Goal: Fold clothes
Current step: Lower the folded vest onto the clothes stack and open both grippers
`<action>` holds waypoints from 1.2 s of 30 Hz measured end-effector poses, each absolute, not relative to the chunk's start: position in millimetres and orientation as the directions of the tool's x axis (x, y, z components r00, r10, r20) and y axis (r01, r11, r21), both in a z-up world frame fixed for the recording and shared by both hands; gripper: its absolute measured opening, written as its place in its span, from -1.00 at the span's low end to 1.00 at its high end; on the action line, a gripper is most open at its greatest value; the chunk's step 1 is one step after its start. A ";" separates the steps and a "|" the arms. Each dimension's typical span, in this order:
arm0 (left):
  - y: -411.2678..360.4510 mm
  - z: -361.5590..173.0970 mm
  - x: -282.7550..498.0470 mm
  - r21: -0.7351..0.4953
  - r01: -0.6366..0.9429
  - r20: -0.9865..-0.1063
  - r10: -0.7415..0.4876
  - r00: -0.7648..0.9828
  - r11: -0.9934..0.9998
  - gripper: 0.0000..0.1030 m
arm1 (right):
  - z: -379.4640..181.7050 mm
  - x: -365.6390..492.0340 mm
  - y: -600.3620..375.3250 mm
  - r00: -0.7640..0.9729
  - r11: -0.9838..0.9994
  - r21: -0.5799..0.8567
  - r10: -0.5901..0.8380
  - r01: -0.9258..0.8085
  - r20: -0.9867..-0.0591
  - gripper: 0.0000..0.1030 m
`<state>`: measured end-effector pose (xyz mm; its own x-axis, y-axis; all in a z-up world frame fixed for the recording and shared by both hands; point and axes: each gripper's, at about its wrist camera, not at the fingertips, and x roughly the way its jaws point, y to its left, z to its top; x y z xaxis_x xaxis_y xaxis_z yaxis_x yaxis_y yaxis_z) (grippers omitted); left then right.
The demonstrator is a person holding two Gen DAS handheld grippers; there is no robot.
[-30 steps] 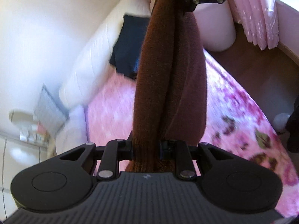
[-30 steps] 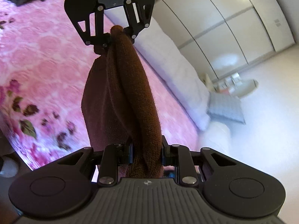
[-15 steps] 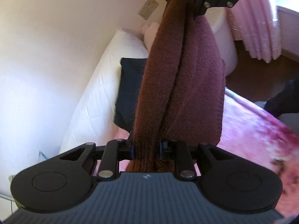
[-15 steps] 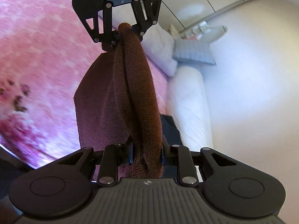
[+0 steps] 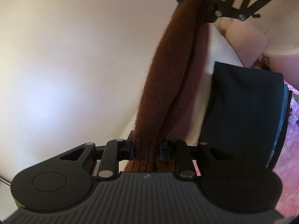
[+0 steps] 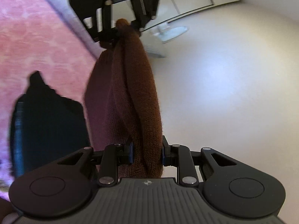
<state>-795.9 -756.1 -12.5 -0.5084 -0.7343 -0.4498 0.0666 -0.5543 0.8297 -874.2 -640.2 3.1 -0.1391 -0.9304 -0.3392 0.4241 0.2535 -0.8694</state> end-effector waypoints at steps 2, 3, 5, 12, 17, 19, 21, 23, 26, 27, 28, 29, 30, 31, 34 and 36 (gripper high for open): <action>-760.9 -71.3 -805.6 0.798 0.029 -0.516 -0.707 -0.484 -0.602 -0.63 | -27.4 -888.3 -652.1 -0.134 0.265 -0.855 -0.925 0.447 -0.357 -0.50; -762.9 -108.0 -810.3 0.768 0.007 -0.566 -0.684 -0.459 -0.640 -0.62 | -48.2 -893.9 -657.0 -0.133 0.281 -0.843 -0.916 0.459 -0.378 -0.50; -764.1 -179.9 -816.6 0.715 -0.049 -0.654 -0.642 -0.400 -0.698 -0.62 | -108.1 -903.0 -662.7 -0.125 0.353 -0.801 -0.878 0.484 -0.462 -0.51; -759.8 -237.8 -813.2 0.731 -0.045 -0.634 -0.655 -0.411 -0.680 -0.58 | -225.9 -918.9 -648.1 -0.124 0.482 -0.732 -0.789 0.482 -0.601 -0.42; -775.7 -222.4 -810.8 0.779 -0.094 -0.595 -0.684 -0.423 -0.619 -0.58 | -216.1 -919.9 -645.7 -0.145 0.442 -0.721 -0.792 0.534 -0.593 -0.46; -780.6 -221.6 -807.9 0.774 -0.090 -0.602 -0.684 -0.412 -0.627 -0.58 | -212.0 -911.7 -647.9 -0.156 0.418 -0.711 -0.792 0.566 -0.590 -0.43; -778.2 -238.4 -802.4 0.762 -0.140 -0.629 -0.671 -0.392 -0.632 -0.55 | -212.9 -901.7 -646.7 -0.164 0.407 -0.699 -0.787 0.588 -0.595 -0.41; -768.5 -254.4 -797.0 0.785 -0.172 -0.608 -0.688 -0.395 -0.595 -0.58 | -225.1 -895.9 -643.4 -0.184 0.426 -0.706 -0.769 0.566 -0.612 -0.36; -764.8 -250.5 -795.0 0.788 -0.126 -0.597 -0.699 -0.395 -0.602 -0.55 | -220.7 -899.6 -635.0 -0.192 0.423 -0.702 -0.763 0.574 -0.617 -0.20; -764.9 -247.4 -794.5 0.784 -0.112 -0.599 -0.699 -0.391 -0.610 -0.51 | -219.3 -900.9 -632.2 -0.195 0.421 -0.700 -0.761 0.576 -0.619 -0.17; -764.4 -245.7 -793.6 0.785 -0.107 -0.598 -0.702 -0.388 -0.610 -0.50 | -217.8 -902.1 -629.3 -0.198 0.420 -0.699 -0.759 0.579 -0.620 -0.15; -763.3 -243.4 -791.9 0.785 -0.101 -0.597 -0.703 -0.386 -0.611 -0.48 | -216.4 -903.4 -626.5 -0.200 0.419 -0.697 -0.757 0.582 -0.622 -0.15; -762.0 -240.3 -789.7 0.783 -0.091 -0.597 -0.704 -0.384 -0.615 -0.45 | -214.3 -904.6 -623.6 -0.203 0.417 -0.693 -0.753 0.588 -0.626 -0.15; -761.2 -236.9 -787.1 0.780 -0.076 -0.598 -0.706 -0.379 -0.621 -0.42 | -210.4 -905.8 -620.3 -0.205 0.415 -0.682 -0.745 0.602 -0.635 -0.14; -761.7 -224.5 -772.3 0.751 0.006 -0.621 -0.708 -0.337 -0.661 -0.22 | -196.3 -909.1 -609.1 -0.199 0.398 -0.633 -0.722 0.664 -0.662 -0.10; -765.7 -212.1 -756.9 0.698 0.124 -0.647 -0.696 -0.311 -0.705 -0.15 | -184.4 -913.3 -601.7 -0.187 0.371 -0.578 -0.703 0.727 -0.686 -0.10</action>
